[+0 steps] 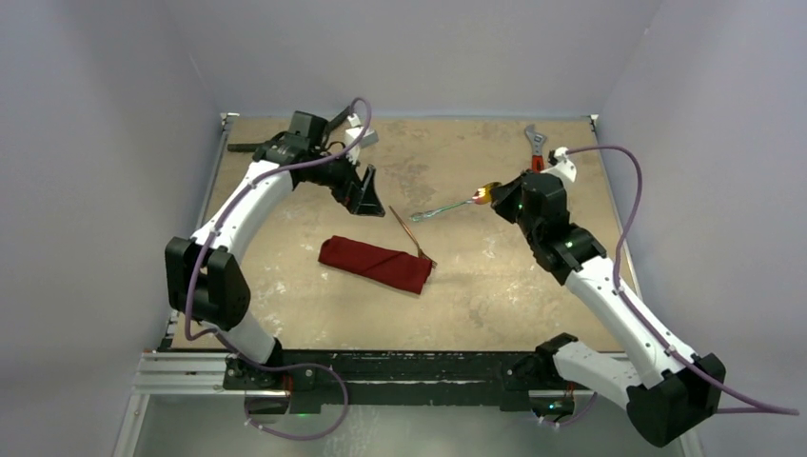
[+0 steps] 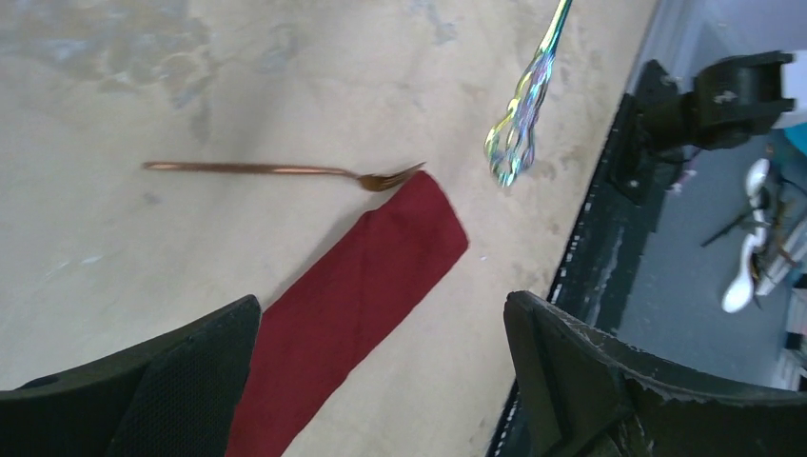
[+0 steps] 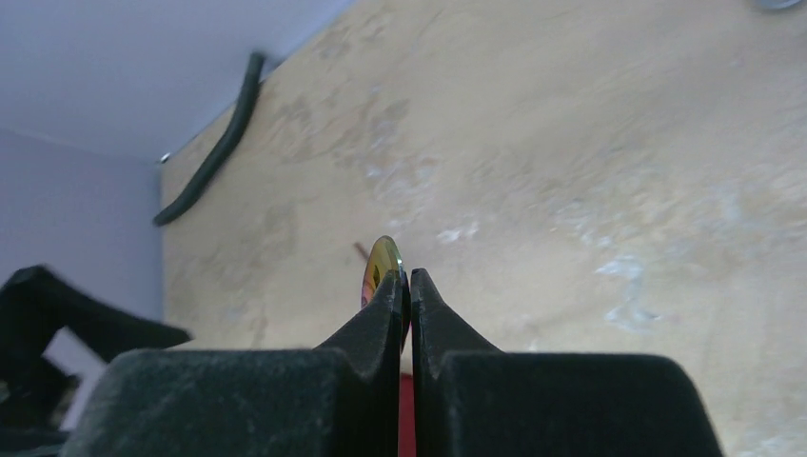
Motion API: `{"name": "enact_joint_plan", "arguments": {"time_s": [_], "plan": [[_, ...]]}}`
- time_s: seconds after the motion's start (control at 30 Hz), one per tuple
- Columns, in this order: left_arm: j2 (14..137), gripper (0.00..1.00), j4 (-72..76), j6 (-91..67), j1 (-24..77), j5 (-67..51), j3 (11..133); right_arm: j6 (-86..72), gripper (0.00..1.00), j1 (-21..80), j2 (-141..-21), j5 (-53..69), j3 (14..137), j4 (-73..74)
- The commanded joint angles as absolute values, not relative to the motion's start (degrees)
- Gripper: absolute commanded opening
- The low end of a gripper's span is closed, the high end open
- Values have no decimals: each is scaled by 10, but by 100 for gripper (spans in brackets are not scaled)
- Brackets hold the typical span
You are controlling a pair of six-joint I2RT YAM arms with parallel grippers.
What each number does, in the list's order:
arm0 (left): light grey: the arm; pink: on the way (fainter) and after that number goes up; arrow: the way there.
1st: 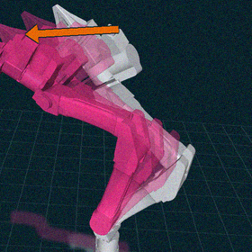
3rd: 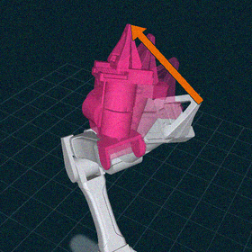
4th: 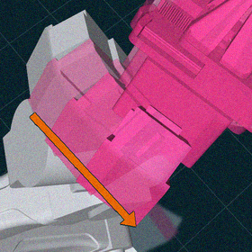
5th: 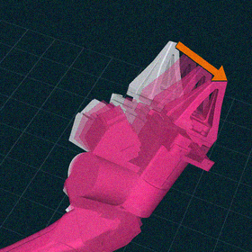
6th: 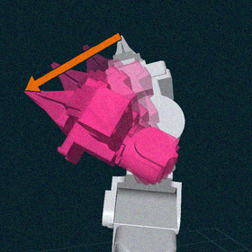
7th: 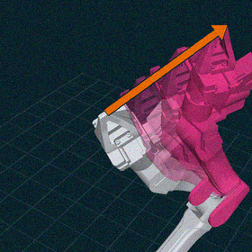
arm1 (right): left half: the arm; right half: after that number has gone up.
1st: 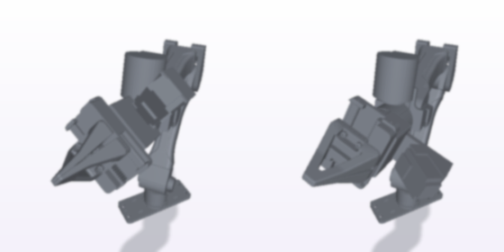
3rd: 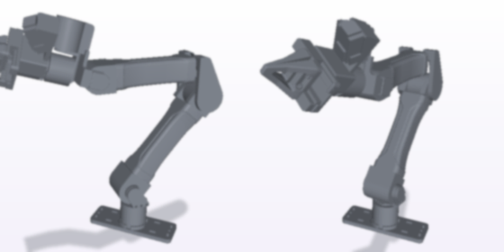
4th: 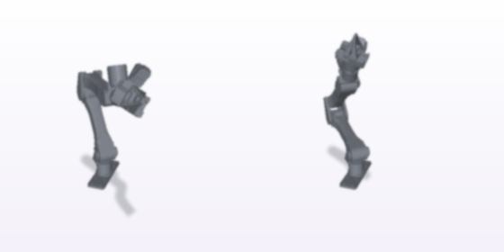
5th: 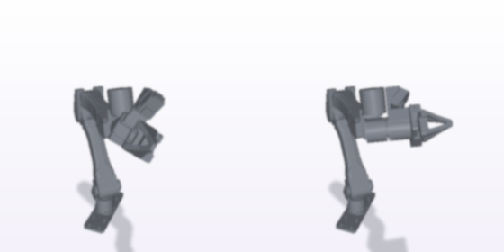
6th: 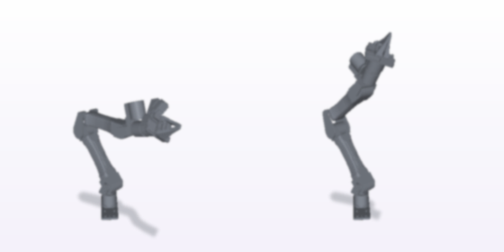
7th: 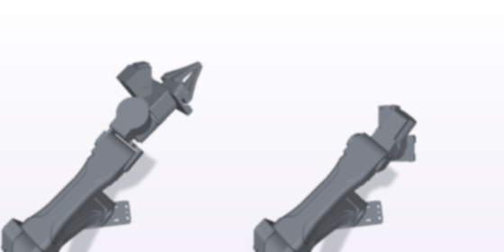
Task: Fold the napkin into a case and place the utensils inside
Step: Pass from the right arm to the left
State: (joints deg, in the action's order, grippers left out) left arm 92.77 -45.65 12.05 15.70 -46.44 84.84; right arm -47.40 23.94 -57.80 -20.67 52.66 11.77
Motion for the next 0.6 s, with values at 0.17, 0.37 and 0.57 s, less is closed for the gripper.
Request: {"name": "enact_joint_plan", "arguments": {"time_s": [0.17,0.37,0.57], "plan": [[963,99,-476,107,189,-615,870,-547,0,305,-617,-132,582,53],[965,87,-493,117,188,-666,859,-559,0,328,-643,-127,595,18],[993,18,-621,227,188,-690,900,-561,0,358,-669,-166,607,-12]]}}
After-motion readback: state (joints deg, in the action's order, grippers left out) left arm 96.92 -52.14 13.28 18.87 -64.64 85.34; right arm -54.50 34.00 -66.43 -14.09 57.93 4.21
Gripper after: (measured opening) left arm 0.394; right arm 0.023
